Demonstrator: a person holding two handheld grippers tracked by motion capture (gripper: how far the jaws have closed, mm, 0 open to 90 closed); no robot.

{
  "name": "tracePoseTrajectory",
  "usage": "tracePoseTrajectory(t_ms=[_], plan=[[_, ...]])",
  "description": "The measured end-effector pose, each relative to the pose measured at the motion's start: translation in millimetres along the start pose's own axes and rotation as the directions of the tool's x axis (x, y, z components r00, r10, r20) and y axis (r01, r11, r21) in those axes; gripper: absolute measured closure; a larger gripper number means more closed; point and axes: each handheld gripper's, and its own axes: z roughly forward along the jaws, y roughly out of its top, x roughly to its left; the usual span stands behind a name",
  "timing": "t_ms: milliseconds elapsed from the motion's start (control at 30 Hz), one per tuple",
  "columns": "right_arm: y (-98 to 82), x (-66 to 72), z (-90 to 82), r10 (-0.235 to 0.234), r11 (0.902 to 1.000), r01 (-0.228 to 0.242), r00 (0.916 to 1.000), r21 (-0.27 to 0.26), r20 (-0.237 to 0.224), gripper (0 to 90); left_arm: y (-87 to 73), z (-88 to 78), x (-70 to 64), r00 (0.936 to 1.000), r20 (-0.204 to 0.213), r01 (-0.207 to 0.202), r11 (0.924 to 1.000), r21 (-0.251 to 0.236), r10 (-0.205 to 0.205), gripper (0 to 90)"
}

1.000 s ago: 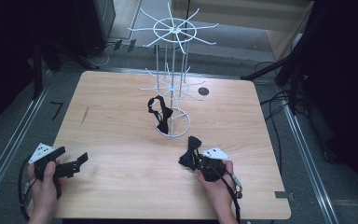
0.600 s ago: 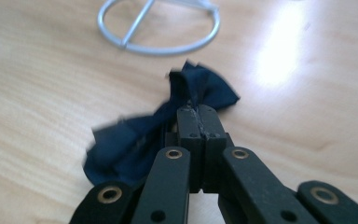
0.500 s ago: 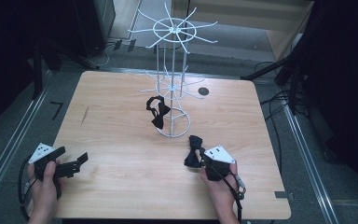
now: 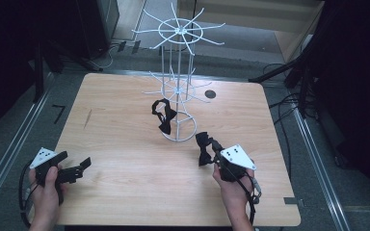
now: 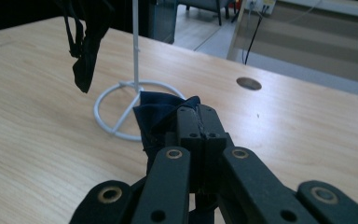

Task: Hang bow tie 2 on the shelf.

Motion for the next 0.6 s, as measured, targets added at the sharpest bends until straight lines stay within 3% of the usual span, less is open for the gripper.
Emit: tracePoseTrajectory(t_ms=[600], plan=[[35.9, 7.4, 0.5, -0.003, 0.9949, -0.001, 0.9994, -0.101, -0.035, 90.0, 0.0, -0.1, 0.0, 1.0000, 0.000, 0.000, 1.0000, 0.000, 0.000, 0.0]])
